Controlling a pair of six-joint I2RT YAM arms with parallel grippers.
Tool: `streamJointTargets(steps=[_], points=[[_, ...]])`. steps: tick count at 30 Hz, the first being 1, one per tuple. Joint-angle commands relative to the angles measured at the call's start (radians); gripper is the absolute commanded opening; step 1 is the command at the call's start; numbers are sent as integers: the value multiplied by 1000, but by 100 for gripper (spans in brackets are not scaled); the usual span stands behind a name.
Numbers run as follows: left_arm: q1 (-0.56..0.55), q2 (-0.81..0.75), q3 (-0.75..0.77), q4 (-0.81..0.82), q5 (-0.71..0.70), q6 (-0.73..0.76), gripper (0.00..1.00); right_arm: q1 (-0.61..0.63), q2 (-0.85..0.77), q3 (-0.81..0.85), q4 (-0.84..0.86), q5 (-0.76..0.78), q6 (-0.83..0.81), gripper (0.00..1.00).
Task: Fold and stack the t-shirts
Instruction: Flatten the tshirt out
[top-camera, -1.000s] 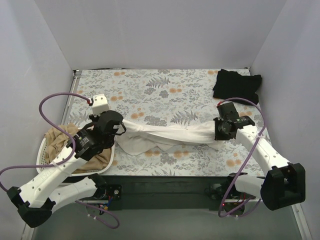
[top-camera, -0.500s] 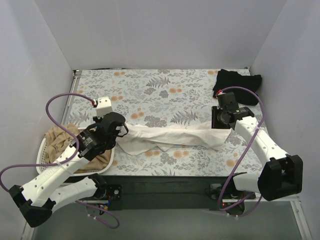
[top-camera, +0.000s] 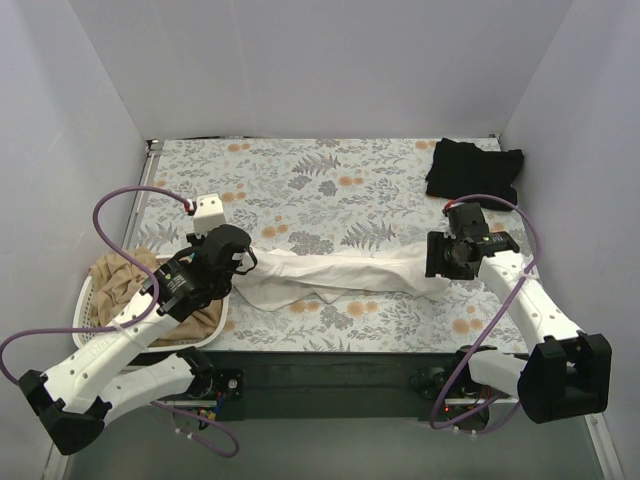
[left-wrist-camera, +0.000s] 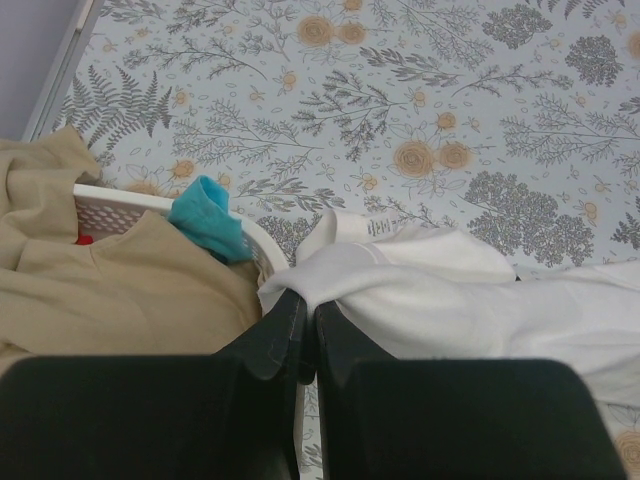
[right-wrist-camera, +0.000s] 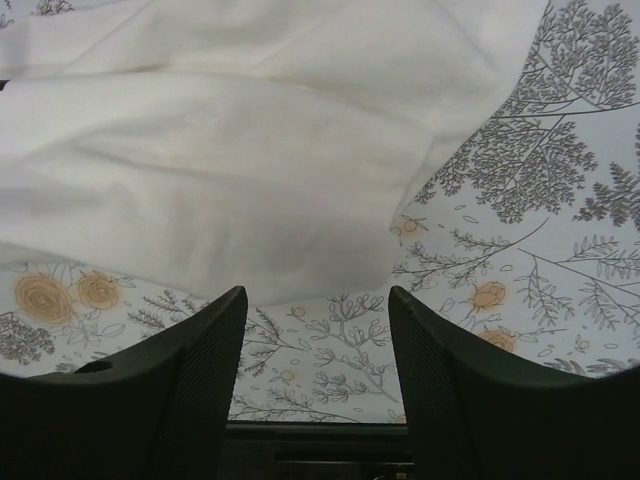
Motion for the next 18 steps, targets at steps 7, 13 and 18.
streamJointTargets(steps=[7, 13, 18], points=[[5, -15, -18, 18, -5, 6, 0, -2, -32, -92, 9, -155, 54, 75], [5, -12, -20, 33, -1, 10, 0, 0, 8, -121, 95, -155, 75, 78], [5, -3, -8, 33, -5, 16, 0, 0, 80, -125, 218, -158, 95, 66]])
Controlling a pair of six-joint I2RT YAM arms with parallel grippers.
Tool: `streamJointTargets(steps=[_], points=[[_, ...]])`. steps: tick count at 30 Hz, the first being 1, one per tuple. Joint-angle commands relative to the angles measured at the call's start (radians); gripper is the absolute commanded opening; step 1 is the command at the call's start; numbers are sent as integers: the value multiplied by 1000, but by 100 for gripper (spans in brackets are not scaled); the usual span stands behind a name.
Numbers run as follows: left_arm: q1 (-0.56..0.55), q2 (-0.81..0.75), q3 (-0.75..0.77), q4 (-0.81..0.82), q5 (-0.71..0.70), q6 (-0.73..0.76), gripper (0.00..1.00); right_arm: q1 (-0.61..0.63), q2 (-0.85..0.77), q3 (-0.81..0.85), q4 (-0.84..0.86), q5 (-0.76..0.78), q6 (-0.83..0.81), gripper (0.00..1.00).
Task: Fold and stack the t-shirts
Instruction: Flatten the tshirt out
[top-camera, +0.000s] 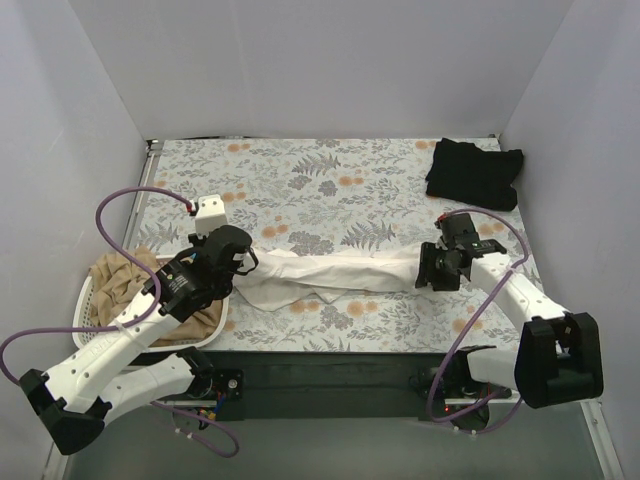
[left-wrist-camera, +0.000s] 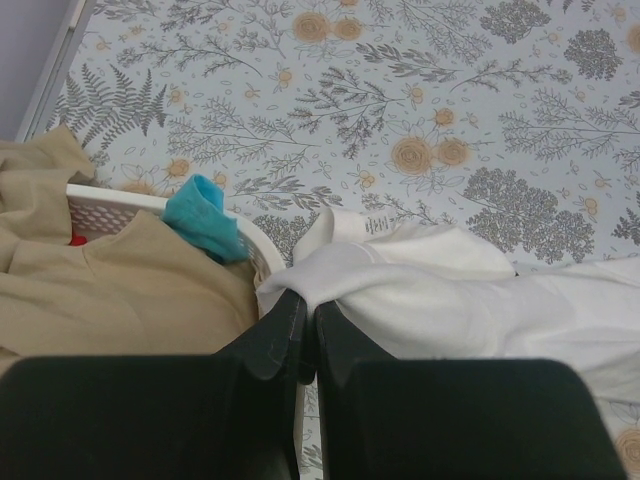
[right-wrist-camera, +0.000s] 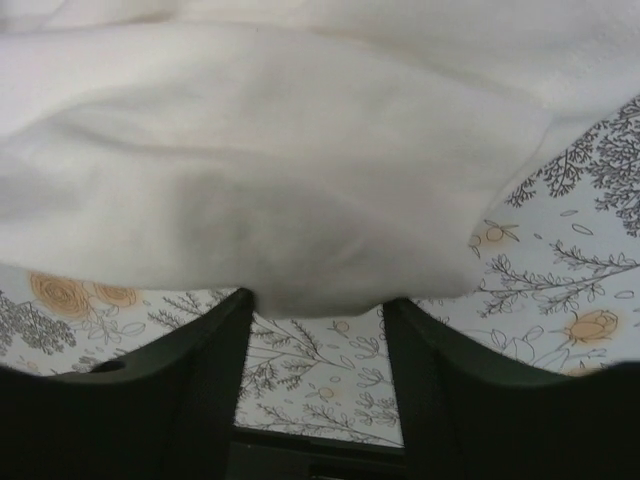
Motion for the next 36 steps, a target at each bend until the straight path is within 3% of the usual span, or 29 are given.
streamJointTargets(steps=[1, 3, 5, 6, 8, 16, 28, 31, 34, 35, 36], points=[[5, -1, 13, 12, -17, 15, 0, 0, 42, 18, 122, -3, 21, 55], [5, -1, 18, 12, -21, 19, 0, 0, 70, 82, 122, 0, 11, 30], [5, -6, 23, 13, -25, 27, 0, 1, 96, 163, 120, -5, 1, 17], [5, -7, 24, 13, -25, 29, 0, 0, 108, 192, 116, -9, -7, 6], [5, -10, 23, 13, -26, 30, 0, 0, 151, 255, 81, -20, -25, 1], [5, -24, 46, 1, -58, 62, 0, 0, 141, 409, -54, -87, -62, 1], [11, -41, 82, 81, -112, 219, 0, 0, -111, 323, -334, -204, -136, 8], [12, -44, 72, 101, -88, 236, 0, 0, -10, 295, -317, -253, -179, 10], [15, -40, 58, 114, -60, 248, 0, -2, 189, 361, -250, -307, -234, 13], [15, -36, 52, 122, -37, 262, 0, -3, 287, 392, -236, -295, -223, 27], [17, -32, 50, 124, -29, 262, 0, -3, 331, 479, -228, -261, -211, 32]])
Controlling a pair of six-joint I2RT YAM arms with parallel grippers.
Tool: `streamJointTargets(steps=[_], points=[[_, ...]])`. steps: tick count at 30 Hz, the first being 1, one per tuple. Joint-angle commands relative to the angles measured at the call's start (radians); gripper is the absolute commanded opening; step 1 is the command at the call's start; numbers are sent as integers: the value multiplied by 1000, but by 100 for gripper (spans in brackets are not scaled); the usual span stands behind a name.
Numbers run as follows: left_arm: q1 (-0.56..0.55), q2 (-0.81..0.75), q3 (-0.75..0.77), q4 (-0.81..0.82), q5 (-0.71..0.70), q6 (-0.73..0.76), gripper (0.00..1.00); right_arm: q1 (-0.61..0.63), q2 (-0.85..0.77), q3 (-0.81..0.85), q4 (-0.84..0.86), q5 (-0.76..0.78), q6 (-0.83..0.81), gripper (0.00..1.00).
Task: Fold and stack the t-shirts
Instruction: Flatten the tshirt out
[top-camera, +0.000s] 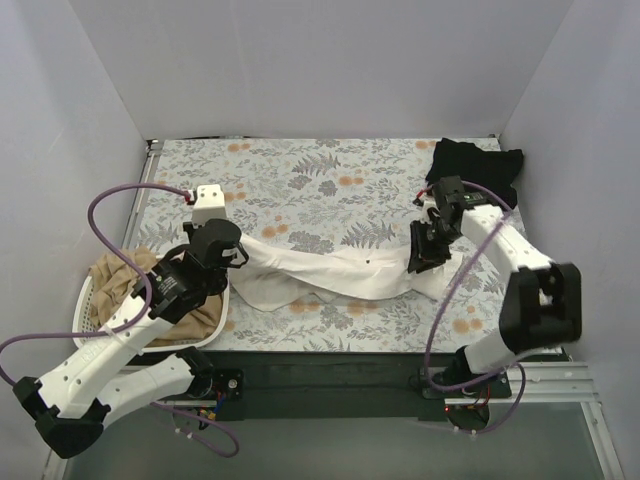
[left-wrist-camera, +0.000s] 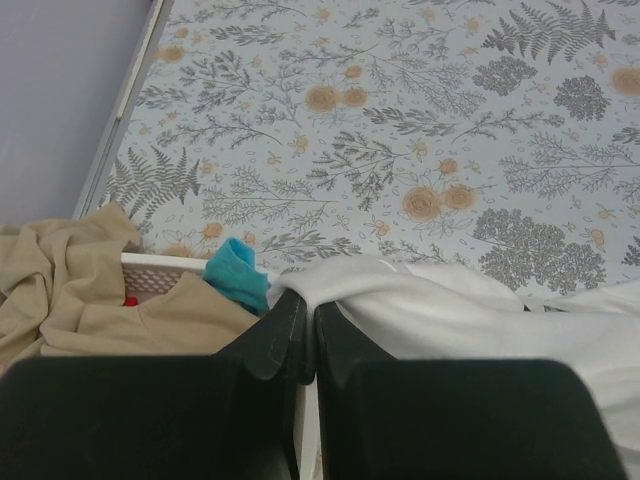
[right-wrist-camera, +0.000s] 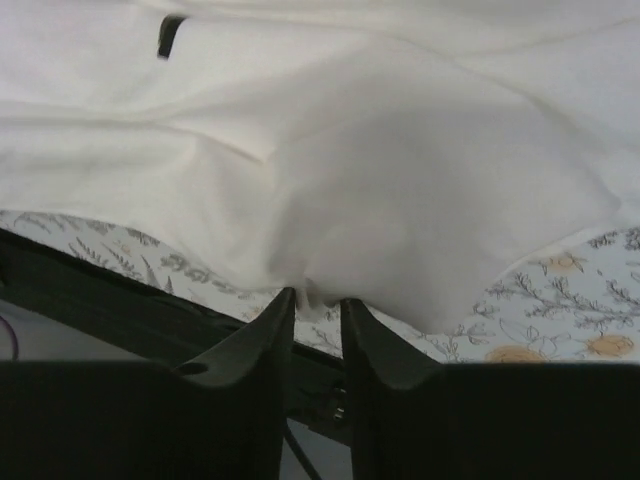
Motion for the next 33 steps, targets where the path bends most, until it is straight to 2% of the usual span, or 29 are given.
streamJointTargets(steps=[1, 2, 3, 4, 7, 9, 13, 14, 19, 25, 27, 33], points=[[11, 5, 3, 38, 17, 35, 0, -5, 174, 163, 56, 20, -26, 36], [12, 11, 6, 33, 19, 32, 0, -8, 229, 208, 68, 30, -15, 42], [14, 19, 7, 30, 17, 27, 0, -11, 252, 246, 86, 34, 14, 53], [15, 26, 10, 22, 17, 26, 0, -13, 284, 320, 92, 37, 23, 56], [18, 32, 21, 7, 10, 18, 0, -13, 297, 403, 97, 74, 71, 57], [18, 31, 21, 5, 10, 17, 0, -13, 266, 390, 105, 118, 78, 57], [20, 28, 9, 11, 8, 15, 0, -13, 107, 239, 125, 250, 74, 57], [21, 31, 6, 13, 11, 15, 0, -13, 28, 159, 126, 266, 71, 57], [23, 62, -7, 28, 39, 9, 0, -11, -162, -51, 137, 95, 72, 57], [29, 101, 4, 33, 60, -23, 0, 1, -217, -203, 152, 42, 97, 59], [31, 111, 16, 27, 62, -43, 0, 6, -206, -235, 166, 25, 110, 64], [44, 143, 56, 21, 92, -83, 0, 44, -171, -301, 230, 69, 160, 65]])
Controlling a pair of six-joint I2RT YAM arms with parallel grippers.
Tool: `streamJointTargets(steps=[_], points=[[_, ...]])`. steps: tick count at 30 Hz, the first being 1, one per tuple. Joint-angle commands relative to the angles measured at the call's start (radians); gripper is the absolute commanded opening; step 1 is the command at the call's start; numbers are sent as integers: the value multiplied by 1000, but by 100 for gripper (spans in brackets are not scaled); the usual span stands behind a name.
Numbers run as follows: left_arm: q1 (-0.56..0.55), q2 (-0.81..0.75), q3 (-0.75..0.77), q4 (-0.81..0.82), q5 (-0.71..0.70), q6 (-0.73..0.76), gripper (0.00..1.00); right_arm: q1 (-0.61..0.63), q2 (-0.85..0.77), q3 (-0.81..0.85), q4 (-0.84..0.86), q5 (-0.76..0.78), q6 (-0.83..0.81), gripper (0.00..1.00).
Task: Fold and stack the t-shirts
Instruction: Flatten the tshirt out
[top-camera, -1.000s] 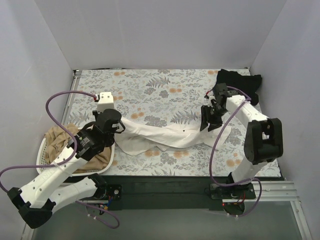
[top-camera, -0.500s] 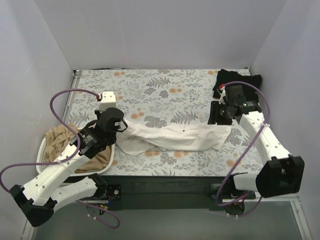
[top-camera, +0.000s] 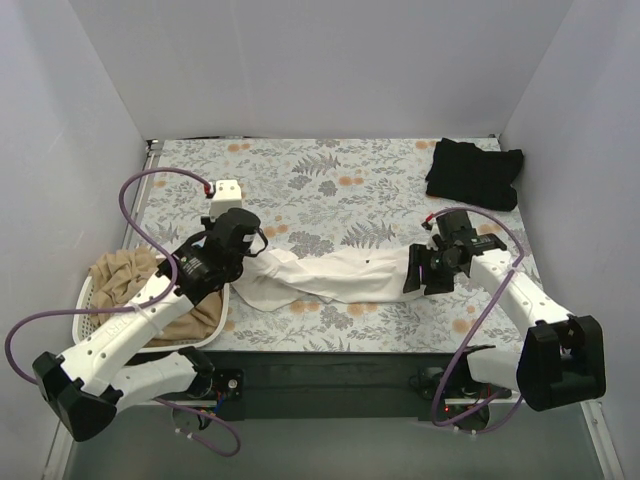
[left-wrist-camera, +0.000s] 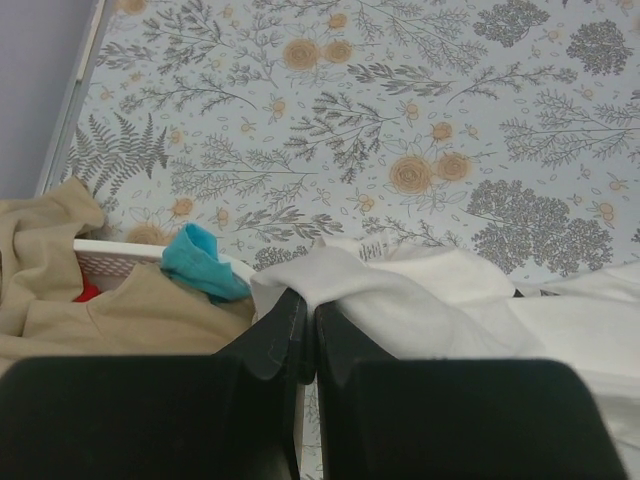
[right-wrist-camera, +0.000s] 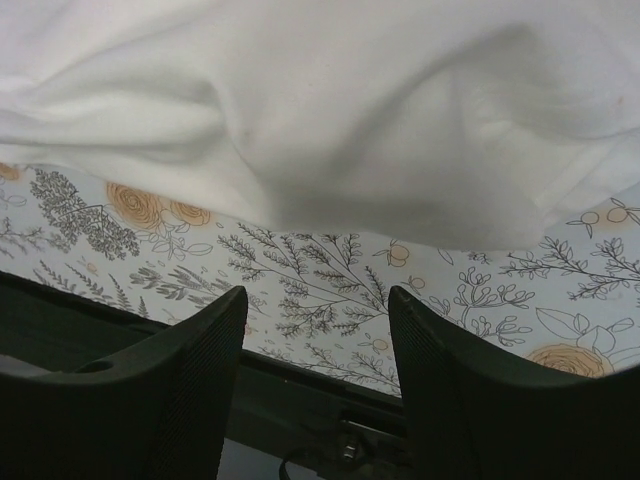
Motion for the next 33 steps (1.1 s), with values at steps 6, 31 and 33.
streamJointTargets(steps=[6, 31, 33], points=[[21, 28, 77, 17, 40, -41, 0, 18, 70, -99, 171, 16, 81, 66], [36, -268, 151, 112, 102, 82, 0, 19, -109, 212, -149, 67, 27, 1], [36, -323, 149, 108, 111, 88, 0, 19, -152, 213, -209, 29, 33, 1]])
